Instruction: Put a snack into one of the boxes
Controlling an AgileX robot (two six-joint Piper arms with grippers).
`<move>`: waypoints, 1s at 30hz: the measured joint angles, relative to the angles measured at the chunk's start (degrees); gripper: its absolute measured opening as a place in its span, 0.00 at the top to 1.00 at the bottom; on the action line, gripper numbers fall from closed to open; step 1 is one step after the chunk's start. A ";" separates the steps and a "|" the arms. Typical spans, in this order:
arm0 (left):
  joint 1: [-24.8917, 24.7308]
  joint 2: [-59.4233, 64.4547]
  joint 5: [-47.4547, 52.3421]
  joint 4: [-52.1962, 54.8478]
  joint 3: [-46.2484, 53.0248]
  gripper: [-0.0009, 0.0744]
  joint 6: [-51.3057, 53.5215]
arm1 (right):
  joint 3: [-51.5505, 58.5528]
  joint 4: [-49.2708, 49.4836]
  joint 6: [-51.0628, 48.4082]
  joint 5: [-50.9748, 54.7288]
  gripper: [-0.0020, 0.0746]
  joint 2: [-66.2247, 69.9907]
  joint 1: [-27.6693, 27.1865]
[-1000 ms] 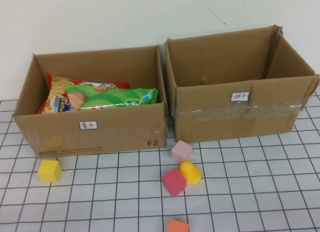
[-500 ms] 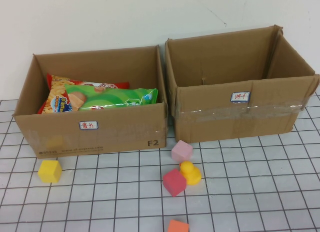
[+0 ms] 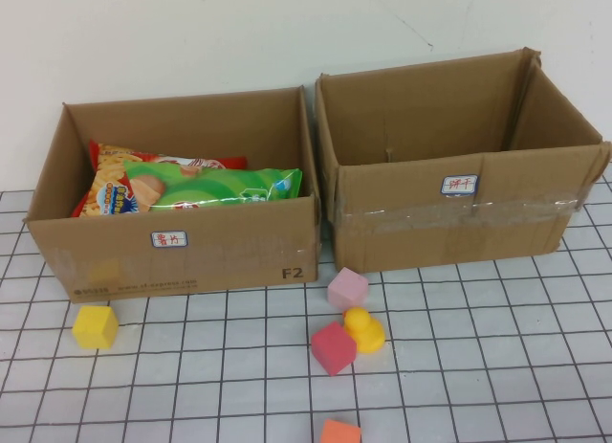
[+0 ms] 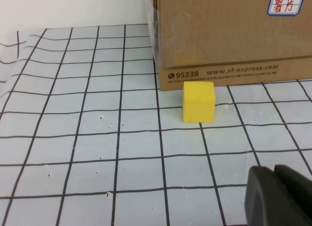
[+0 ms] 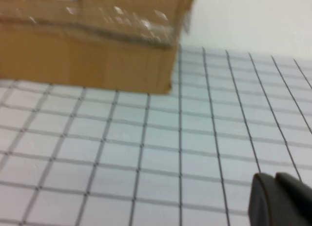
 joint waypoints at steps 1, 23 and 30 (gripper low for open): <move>0.00 0.00 0.00 0.00 0.00 0.99 0.00 | 0.38 -1.30 1.17 0.67 0.98 -0.72 0.00; 0.00 0.00 0.00 0.00 0.00 0.99 0.00 | 3.29 -3.27 -3.45 6.81 0.98 -5.64 -3.12; 0.00 0.00 0.00 0.00 0.00 0.99 0.00 | 3.29 -3.17 -3.45 6.85 0.98 -5.64 -2.66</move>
